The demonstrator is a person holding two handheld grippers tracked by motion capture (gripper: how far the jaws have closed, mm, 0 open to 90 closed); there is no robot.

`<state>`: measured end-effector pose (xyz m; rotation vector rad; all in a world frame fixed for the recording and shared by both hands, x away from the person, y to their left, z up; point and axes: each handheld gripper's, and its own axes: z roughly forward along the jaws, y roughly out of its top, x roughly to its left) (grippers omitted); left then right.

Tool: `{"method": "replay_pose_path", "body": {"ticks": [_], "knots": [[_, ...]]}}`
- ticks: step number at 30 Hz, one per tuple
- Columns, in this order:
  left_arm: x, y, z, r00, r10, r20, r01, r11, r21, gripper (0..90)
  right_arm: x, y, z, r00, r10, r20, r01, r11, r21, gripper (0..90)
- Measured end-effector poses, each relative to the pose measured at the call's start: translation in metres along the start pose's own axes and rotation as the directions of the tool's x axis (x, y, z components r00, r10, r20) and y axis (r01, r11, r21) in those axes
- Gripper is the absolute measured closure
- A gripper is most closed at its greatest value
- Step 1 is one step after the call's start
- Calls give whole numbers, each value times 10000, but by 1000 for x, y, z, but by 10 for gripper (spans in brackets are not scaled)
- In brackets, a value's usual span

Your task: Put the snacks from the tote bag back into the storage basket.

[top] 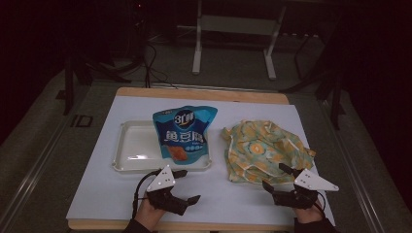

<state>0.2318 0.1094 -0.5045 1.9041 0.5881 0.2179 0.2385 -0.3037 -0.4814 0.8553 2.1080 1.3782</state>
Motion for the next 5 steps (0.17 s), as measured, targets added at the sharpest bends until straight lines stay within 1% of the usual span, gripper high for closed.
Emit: {"method": "replay_pose_path", "body": {"ticks": [3, 5], "knots": [[0, -1, 1, 10000, 63, -3, -63, 9999, 83, 84, 0, 0, 0, 10000, 73, -37, -73, 10000, -18, 143], [-1, -1, 1, 10000, 76, 17, -76, 9999, 83, 84, 0, 0, 0, 10000, -3, -31, 3, 10000, -75, 144]]}}
